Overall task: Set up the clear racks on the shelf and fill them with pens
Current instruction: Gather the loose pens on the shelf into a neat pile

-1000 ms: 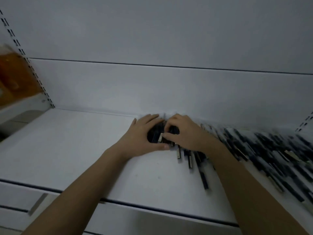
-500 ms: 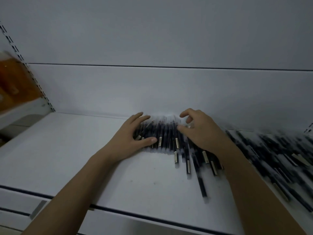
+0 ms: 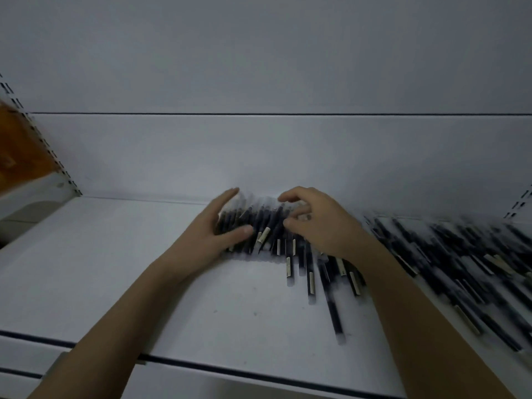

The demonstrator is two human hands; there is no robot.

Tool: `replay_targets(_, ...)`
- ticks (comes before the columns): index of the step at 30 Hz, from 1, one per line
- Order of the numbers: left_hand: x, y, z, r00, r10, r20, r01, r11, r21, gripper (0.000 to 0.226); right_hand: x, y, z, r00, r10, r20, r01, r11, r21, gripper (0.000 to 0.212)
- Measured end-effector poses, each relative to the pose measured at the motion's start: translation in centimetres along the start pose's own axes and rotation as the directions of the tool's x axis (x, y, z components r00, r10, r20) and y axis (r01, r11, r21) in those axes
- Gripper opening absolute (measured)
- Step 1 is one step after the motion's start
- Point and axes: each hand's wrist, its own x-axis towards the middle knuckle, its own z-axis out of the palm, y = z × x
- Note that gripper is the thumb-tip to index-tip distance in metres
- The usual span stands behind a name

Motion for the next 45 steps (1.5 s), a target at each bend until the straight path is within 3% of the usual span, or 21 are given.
replay_targets(4,0.3,-0.6,-1.4,0.961,-0.005,-0.278,0.065,0.976,0.206,0.026,-0.4,0.9,-2.1,0.990,0.047,-0.131,-0.071,0.981,-0.182,0.027)
replay_targets(6,0.3,-1.2,-2.2,0.964,-0.023,-0.265,0.121,0.924,0.362,0.016,-0.6,1.3,-2.6,0.983,0.133,-0.127,-0.158,0.963,-0.220,0.026)
replay_targets(8,0.3,-1.6,-2.4,0.979,-0.067,-0.194,0.141,0.906,0.400,0.009,-0.7,1.3,-2.5,0.976,0.203,-0.084,-0.218,0.945,-0.242,0.028)
replay_targets(12,0.4,-1.6,-1.6,0.991,-0.019,-0.132,0.073,0.906,0.417,0.014,-0.7,1.0,-1.1,0.975,0.208,-0.075,-0.221,0.931,-0.291,0.028)
replay_targets(14,0.4,-1.5,-1.3,0.991,0.015,-0.134,0.032,0.938,0.344,0.015,-0.6,1.0,-0.8,0.972,0.217,-0.093,-0.234,0.931,-0.279,0.026)
replay_targets(19,0.5,-1.4,-0.9,0.988,0.094,-0.125,-0.053,0.953,0.299,0.028,-0.2,1.1,-1.2,0.952,0.282,-0.116,-0.291,0.954,-0.071,0.022)
replay_targets(23,0.7,-1.9,-1.6,0.981,0.031,-0.192,0.047,0.922,0.386,0.025,-0.2,0.9,-0.8,0.951,0.302,-0.063,-0.297,0.952,0.068,0.021)
replay_targets(28,0.8,-1.7,-1.3,0.990,-0.018,-0.138,0.085,0.864,0.496,0.024,-0.1,0.6,0.1,0.956,0.292,-0.029,-0.282,0.943,0.179,0.019)
replay_targets(33,0.3,-0.9,-1.4,0.981,-0.051,-0.187,0.146,0.833,0.534,0.022,0.3,1.1,0.5,0.969,0.224,-0.107,-0.221,0.974,0.041,0.013)
replay_targets(39,0.1,-0.6,-1.5,0.962,-0.045,-0.269,0.227,0.679,0.698,0.005,0.2,1.5,0.5,0.978,0.168,-0.123,-0.178,0.981,-0.071,0.012)
replay_targets(45,0.0,-0.8,-1.9,0.940,-0.078,-0.332,0.276,0.747,0.605,0.009,0.2,1.6,0.6,0.980,0.156,-0.125,-0.166,0.984,-0.070,0.012)
